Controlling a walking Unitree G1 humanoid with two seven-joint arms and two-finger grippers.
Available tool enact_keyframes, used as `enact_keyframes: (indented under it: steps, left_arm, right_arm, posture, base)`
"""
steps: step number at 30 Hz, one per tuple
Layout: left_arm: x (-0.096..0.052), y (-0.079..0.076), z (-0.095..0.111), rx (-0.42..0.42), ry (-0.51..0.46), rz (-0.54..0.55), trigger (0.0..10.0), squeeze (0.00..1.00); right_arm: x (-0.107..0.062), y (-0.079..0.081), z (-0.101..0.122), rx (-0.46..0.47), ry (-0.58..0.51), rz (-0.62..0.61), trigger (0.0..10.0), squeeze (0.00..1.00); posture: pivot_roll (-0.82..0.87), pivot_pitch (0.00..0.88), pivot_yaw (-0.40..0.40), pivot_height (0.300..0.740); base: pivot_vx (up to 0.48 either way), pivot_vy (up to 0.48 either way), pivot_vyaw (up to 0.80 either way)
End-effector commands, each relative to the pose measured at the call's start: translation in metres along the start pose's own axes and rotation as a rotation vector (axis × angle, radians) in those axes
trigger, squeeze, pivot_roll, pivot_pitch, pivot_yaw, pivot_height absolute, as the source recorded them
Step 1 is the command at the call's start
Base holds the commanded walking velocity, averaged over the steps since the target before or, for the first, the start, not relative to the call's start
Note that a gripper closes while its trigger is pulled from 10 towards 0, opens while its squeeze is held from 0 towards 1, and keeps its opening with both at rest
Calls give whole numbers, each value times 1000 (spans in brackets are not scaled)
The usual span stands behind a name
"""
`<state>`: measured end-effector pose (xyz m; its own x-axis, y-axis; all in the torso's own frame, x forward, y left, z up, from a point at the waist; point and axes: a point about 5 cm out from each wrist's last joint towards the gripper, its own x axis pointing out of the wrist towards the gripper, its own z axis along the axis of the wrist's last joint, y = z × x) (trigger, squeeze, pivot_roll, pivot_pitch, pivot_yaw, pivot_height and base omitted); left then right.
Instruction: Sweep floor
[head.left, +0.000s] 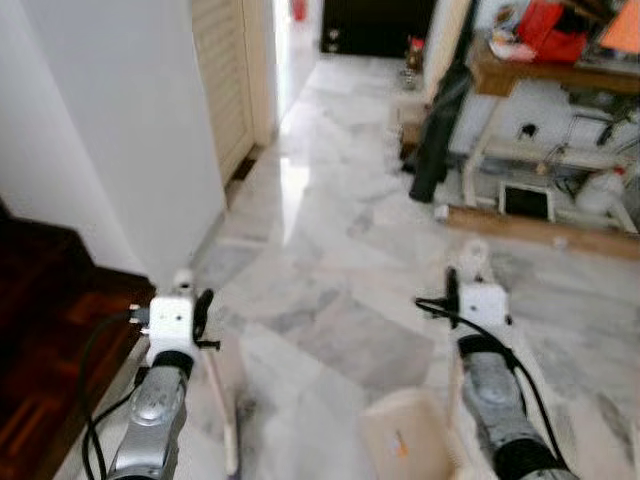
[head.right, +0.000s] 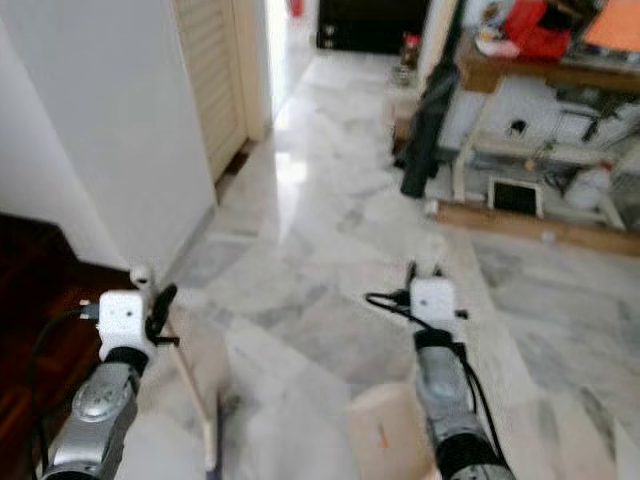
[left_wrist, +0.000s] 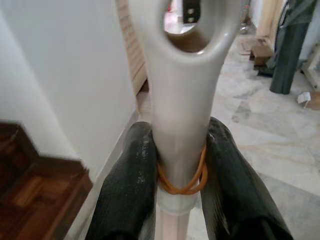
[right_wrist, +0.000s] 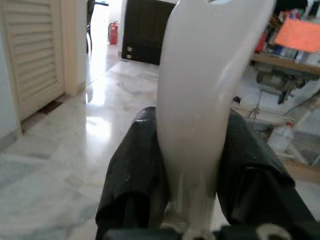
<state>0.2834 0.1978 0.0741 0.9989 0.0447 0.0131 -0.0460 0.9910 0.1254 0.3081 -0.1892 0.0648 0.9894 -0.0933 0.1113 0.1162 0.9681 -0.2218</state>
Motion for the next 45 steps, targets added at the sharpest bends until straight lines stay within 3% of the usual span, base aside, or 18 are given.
enact_keyframes:
  steps: [1, 35, 45]
  left_arm:
    - [4, -1, 11, 7, -49, -3, 10000, 0]
    - [10, -2, 13, 17, -60, -35, 10000, 0]
    - [9, -2, 13, 9, -65, -33, 10000, 0]
  right_arm:
    - [3, -10, 4, -5, -24, -28, 10000, 0]
    - [5, -9, 4, -2, -15, -33, 10000, 0]
    - [5, -11, 3, -1, -11, -38, 10000, 0]
  posture:
    - [146, 0, 10, 740]
    - [140, 0, 19, 740]
    - [139, 0, 17, 740]
  base:
    - [405, 0, 0]
    - [407, 0, 0]
    - [24, 0, 0]
